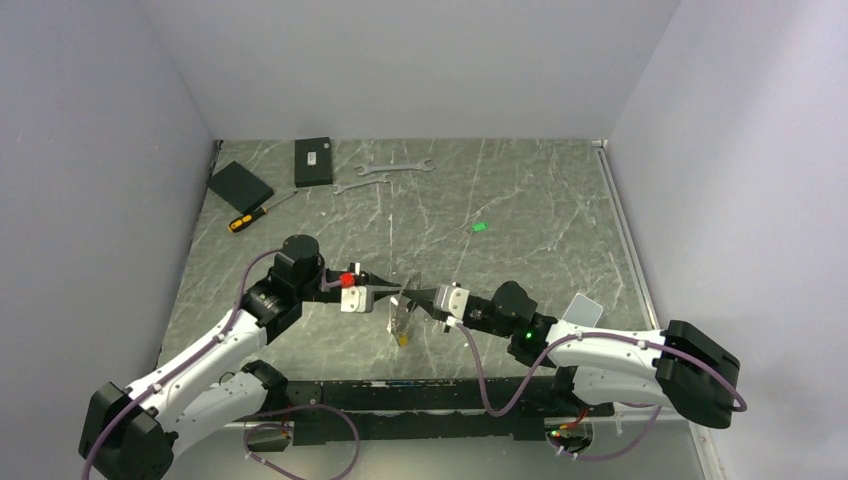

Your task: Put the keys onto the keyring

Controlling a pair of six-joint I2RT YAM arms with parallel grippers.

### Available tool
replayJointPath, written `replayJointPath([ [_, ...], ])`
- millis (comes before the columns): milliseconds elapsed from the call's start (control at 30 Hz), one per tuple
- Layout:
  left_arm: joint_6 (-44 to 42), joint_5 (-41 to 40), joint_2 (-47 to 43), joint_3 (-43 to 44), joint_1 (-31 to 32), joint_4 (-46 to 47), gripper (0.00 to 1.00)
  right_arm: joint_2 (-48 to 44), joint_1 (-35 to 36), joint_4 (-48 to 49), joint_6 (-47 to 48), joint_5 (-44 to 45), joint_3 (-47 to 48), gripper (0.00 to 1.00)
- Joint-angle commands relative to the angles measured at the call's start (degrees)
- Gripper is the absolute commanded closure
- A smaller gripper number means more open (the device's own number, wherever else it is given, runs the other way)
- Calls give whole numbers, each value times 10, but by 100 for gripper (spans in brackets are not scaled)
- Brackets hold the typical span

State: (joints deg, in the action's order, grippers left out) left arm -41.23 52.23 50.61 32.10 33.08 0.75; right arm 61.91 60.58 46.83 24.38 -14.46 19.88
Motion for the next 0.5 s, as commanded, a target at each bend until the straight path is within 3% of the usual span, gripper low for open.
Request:
replayJointPath([
  [0, 2, 25, 15, 15, -2, 4, 81, 1, 3, 50, -8, -4, 10, 100],
  [167, 3, 36, 14, 14, -2, 9, 81, 2, 2, 46, -8, -6, 13, 100],
  [367, 2, 43, 14, 14, -2, 17, 95, 4, 3, 45, -10, -10, 14, 100],
  [467, 7, 46, 15, 11, -2, 29, 86, 8, 3, 44, -10, -14, 16, 100],
])
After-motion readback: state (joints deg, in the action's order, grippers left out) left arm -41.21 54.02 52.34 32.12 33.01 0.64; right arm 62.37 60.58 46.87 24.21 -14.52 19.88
